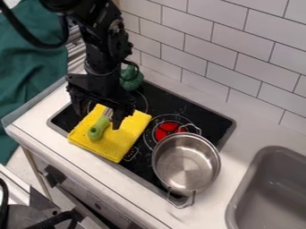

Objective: Take the green object and place it in the right burner

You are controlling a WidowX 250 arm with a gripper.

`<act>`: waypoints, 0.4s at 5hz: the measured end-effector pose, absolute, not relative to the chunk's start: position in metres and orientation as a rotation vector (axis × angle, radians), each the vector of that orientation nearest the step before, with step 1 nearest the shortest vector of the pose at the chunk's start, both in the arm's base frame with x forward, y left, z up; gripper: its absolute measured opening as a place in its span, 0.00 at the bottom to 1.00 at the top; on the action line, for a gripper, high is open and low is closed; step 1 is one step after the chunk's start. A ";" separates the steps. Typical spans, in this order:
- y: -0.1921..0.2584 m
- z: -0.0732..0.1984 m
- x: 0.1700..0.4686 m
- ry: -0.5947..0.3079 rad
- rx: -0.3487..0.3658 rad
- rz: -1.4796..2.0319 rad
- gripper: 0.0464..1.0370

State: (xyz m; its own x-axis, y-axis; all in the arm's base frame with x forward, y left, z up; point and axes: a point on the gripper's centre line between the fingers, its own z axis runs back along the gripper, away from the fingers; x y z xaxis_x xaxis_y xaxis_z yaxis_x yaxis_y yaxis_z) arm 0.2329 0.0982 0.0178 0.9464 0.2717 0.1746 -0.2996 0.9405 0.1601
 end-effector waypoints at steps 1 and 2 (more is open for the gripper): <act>0.116 0.017 0.233 -0.205 0.155 0.311 0.97; 0.117 -0.009 0.233 -0.147 0.096 0.297 0.97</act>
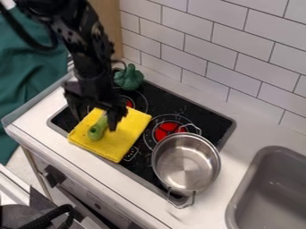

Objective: Take the green object and place it in the right burner

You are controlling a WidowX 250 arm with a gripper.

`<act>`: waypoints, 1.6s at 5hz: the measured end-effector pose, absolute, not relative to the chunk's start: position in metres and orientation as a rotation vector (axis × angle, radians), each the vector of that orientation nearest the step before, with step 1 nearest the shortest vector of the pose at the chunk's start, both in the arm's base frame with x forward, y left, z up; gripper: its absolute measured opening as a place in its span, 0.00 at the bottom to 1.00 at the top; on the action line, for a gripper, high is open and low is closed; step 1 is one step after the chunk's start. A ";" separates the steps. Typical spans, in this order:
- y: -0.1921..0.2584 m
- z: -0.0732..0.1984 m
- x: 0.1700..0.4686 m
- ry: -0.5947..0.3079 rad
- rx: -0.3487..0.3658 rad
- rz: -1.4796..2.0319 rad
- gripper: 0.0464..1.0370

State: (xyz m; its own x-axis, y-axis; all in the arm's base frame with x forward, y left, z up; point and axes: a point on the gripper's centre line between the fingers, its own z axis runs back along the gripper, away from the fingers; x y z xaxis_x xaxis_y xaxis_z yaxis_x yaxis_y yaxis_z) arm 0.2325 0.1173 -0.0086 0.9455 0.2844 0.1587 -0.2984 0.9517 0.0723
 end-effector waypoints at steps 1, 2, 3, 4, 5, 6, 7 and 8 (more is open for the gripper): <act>0.124 -0.020 0.230 -0.119 0.081 0.309 0.97; 0.126 -0.028 0.232 -0.099 0.081 0.306 0.97; 0.126 -0.029 0.232 -0.088 0.080 0.299 0.91; 0.127 -0.028 0.234 -0.091 0.089 0.290 0.61; 0.127 -0.028 0.234 -0.090 0.089 0.286 0.32; 0.127 -0.027 0.236 -0.094 0.087 0.282 0.30; 0.127 -0.029 0.238 -0.086 0.082 0.285 0.30; 0.120 -0.025 0.240 -0.082 0.089 0.253 0.30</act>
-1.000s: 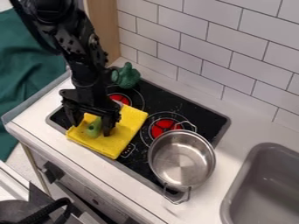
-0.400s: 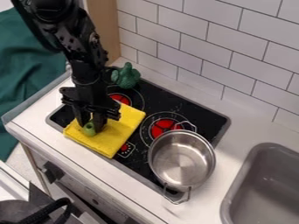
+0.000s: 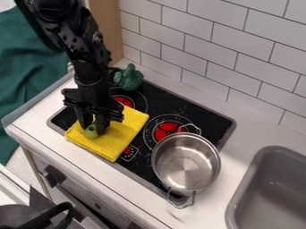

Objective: Take the green object and place it in the right burner

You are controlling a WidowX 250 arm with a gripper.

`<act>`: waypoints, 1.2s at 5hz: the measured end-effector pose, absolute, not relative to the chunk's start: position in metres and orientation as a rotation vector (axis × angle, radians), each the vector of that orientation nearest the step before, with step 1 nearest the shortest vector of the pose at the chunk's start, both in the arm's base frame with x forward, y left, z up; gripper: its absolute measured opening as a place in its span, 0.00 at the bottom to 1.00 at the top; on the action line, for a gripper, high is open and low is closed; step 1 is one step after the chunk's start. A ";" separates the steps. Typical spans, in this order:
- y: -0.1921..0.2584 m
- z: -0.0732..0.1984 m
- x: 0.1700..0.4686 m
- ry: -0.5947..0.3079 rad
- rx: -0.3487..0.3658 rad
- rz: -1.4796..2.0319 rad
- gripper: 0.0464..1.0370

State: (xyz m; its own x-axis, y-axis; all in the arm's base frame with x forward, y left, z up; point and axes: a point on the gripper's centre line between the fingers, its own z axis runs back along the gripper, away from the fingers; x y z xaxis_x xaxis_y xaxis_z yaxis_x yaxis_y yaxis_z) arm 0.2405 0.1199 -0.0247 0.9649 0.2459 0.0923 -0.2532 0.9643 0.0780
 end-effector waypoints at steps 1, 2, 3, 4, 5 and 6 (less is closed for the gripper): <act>0.104 0.006 0.257 -0.145 0.151 0.171 0.30; 0.083 0.018 0.274 -0.163 0.179 0.063 0.30; 0.058 0.016 0.294 -0.152 0.183 -0.038 0.30; 0.033 0.003 0.311 -0.106 0.165 -0.114 0.30; 0.013 -0.009 0.330 -0.065 0.133 -0.146 0.30; 0.003 -0.022 0.341 -0.025 0.090 -0.091 0.30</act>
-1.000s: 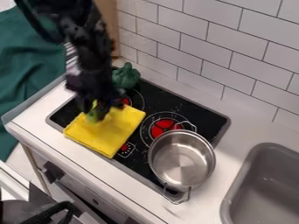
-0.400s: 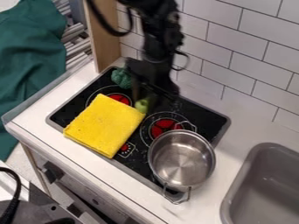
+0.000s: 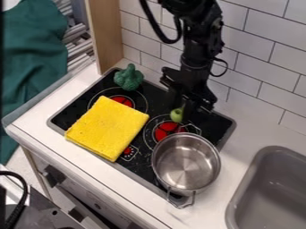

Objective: Take the green object and place it in the right burner

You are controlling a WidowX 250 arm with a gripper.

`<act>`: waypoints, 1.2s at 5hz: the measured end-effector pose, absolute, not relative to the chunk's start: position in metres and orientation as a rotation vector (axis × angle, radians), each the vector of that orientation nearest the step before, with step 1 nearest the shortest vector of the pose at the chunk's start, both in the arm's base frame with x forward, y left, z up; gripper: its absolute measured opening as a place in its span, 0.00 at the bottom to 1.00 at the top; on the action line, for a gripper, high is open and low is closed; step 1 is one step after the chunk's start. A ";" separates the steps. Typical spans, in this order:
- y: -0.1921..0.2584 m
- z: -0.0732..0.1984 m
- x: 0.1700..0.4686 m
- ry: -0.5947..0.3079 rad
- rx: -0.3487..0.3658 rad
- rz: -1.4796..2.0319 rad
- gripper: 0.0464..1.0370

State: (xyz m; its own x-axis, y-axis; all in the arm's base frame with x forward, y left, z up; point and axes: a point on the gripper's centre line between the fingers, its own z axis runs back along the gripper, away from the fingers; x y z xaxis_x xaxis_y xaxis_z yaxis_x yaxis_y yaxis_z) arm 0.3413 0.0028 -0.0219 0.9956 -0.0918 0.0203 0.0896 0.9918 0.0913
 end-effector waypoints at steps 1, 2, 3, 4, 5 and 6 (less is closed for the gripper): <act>0.000 -0.030 0.341 0.011 0.054 -0.019 0.37; 0.003 -0.034 0.338 0.054 0.027 0.061 0.65; 0.009 -0.037 0.334 0.055 0.014 0.058 0.93; 0.026 -0.017 0.325 -0.024 0.046 0.026 0.97; 0.058 0.007 0.309 -0.133 0.077 0.067 0.96; 0.080 0.007 0.299 -0.184 0.072 0.091 0.96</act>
State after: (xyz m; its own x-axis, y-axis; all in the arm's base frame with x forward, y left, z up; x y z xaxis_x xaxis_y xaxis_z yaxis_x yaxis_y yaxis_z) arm 0.2992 0.0795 0.0072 0.9790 0.0840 0.1855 -0.0971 0.9933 0.0627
